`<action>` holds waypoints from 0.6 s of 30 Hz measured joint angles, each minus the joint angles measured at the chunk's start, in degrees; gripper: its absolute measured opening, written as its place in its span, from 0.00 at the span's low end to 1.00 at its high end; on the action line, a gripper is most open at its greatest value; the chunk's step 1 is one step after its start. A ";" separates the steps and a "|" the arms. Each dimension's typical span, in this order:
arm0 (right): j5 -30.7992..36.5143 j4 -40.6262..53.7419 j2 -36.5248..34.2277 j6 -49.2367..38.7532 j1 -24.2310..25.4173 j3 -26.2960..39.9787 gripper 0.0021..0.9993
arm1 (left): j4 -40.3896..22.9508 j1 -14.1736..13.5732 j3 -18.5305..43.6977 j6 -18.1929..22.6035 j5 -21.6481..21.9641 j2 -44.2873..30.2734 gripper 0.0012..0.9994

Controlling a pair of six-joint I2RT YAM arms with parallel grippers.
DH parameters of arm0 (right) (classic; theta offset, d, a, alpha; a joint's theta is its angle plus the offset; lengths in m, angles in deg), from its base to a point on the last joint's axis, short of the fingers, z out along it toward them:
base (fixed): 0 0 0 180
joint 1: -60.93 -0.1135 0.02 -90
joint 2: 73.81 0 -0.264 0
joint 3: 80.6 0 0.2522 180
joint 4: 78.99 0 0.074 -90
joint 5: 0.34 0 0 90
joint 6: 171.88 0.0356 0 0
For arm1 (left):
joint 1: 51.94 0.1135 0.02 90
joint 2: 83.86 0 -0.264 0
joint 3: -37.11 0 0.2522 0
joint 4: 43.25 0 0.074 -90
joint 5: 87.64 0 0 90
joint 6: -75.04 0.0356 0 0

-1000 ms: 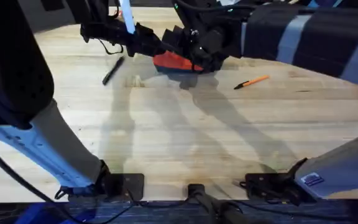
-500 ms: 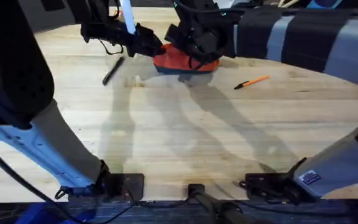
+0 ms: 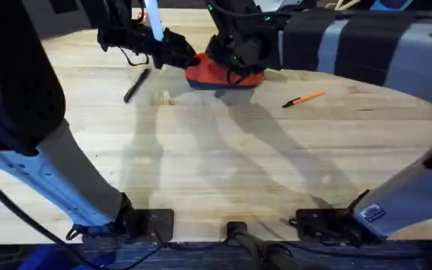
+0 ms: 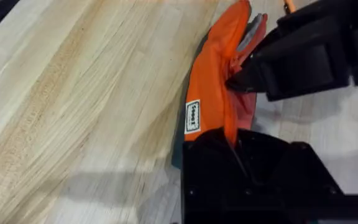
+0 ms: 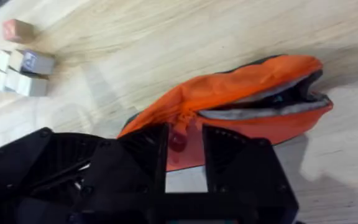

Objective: Unzip the bag, pick up the pens from the table one at a time and place them inside, then zip the bag closed.

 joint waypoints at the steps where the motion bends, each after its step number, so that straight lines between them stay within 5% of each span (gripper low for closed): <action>1: 0.00 0.11 -0.28 0.25 0.00 0.00 0.33 | 0.00 0.00 0.00 0.00 0.00 -0.01 0.04; 15: 0.06 0.29 -0.70 1.11 0.00 0.00 0.17 | 0.00 0.00 0.00 0.00 -0.04 0.01 0.04; 18: 0.84 0.33 -0.68 1.14 0.00 0.00 0.05 | 0.02 0.00 0.00 0.00 -0.09 0.01 0.04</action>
